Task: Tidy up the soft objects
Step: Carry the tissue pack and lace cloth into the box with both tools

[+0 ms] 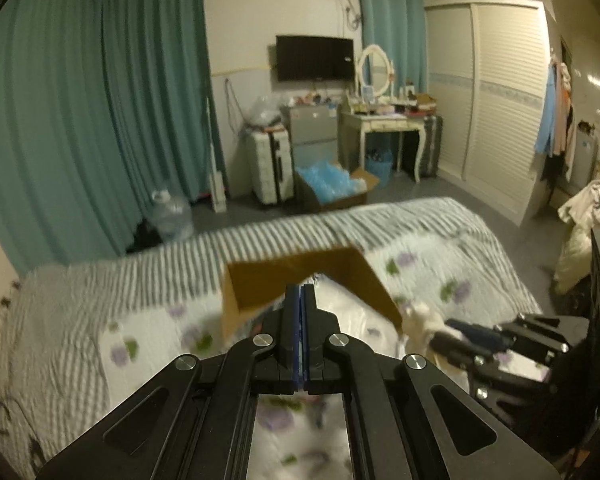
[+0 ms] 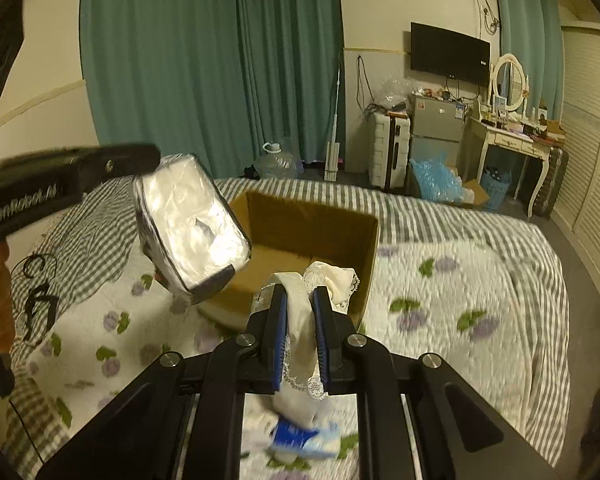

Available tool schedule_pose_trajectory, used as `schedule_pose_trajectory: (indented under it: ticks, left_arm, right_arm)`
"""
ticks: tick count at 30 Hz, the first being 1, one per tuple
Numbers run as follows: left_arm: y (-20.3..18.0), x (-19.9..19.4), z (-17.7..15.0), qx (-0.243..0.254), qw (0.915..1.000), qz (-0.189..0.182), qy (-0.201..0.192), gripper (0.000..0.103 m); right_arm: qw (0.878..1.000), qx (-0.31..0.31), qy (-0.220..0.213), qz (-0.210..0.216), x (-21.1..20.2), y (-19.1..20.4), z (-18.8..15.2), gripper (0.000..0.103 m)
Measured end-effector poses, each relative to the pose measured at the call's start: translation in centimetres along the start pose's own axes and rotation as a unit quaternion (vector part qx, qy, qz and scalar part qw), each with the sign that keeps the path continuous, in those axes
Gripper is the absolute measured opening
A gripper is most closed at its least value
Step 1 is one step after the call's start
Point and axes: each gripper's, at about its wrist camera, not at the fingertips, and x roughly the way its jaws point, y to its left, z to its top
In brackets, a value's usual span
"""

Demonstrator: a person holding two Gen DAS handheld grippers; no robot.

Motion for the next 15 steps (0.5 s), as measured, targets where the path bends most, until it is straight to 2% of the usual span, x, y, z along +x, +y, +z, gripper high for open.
schedule_pose_trajectory:
  ticks: [4,7,11,15]
  left_arm:
    - [0.8,2.3,3.0,0.005,0.9999,0.01,-0.003,0.0]
    - [1.4,5.2,3.7,0.0,0.9999,0.01,0.007,0.0]
    - [2.0,9.2,3.3,-0.01,0.9996,0.007,0.026,0.0]
    - [2.4,12.5,1.4,-0.017,0.9987,-0.005,0.047,0.002]
  right_arm:
    - [1.0,-0.001,0.002,-0.001,2.5,-0.9,2.4,0.013]
    - [1.0,0.002,0.009,0.0,5.2,-1.8,3.4,0.013]
    - [1.0,0.008,0.03,0.0,8.9,-2.8,3.5,0.013]
    - [0.999,0.009,0.051,0.004,11.8,-3.3,2.6,0.013]
